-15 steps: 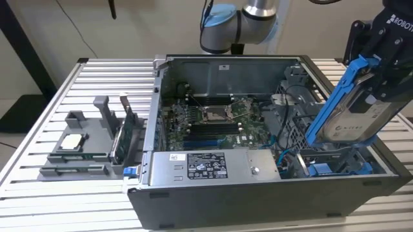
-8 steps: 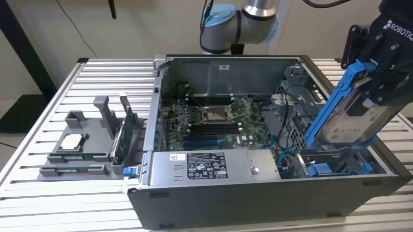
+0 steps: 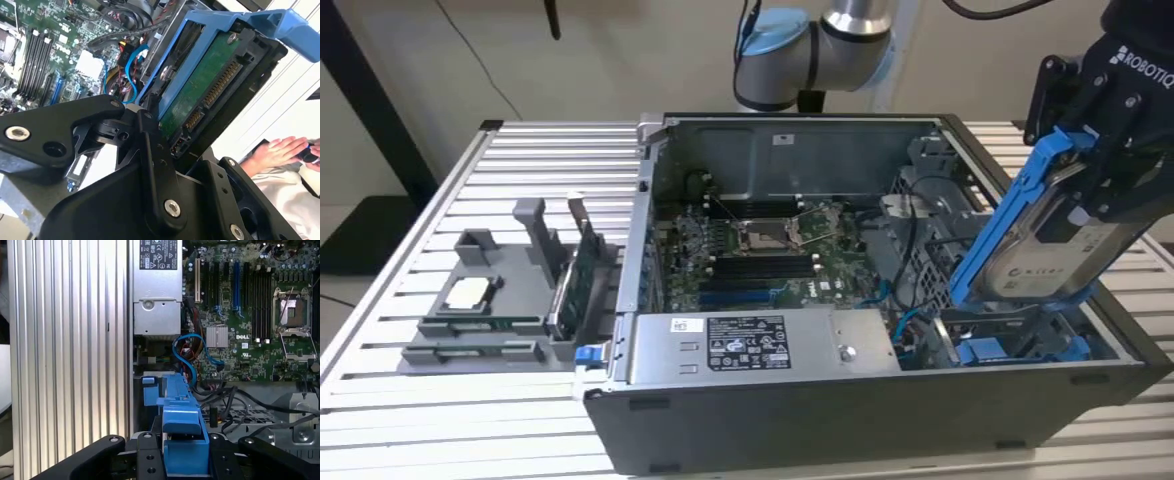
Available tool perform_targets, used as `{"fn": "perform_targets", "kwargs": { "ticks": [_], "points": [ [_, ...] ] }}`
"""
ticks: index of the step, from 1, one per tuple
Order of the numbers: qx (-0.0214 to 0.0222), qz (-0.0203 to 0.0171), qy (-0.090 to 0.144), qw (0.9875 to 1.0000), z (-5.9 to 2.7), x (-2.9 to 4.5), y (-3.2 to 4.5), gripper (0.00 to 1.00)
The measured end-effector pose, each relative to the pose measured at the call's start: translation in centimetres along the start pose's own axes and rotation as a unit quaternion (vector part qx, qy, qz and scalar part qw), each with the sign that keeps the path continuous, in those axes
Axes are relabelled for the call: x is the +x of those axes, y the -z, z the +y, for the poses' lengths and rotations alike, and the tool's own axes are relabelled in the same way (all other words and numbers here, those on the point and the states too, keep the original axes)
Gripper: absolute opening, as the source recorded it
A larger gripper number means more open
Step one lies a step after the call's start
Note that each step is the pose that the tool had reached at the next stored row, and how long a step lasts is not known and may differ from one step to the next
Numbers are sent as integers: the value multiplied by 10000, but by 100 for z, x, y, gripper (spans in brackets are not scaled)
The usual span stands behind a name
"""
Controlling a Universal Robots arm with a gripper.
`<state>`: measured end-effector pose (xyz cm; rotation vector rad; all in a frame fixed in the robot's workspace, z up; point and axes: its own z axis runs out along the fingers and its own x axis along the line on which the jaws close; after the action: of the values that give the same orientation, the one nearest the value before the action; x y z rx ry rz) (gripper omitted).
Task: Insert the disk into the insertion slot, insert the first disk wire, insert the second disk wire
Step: 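Insert the disk into the insertion slot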
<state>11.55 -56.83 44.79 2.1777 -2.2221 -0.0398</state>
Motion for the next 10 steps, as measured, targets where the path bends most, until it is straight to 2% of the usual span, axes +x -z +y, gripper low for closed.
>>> {"fn": "perform_targets", "kwargs": {
  "ticks": [10],
  "points": [
    [0,-1,0,10000,-1,-19,-39,33]
  ]
}}
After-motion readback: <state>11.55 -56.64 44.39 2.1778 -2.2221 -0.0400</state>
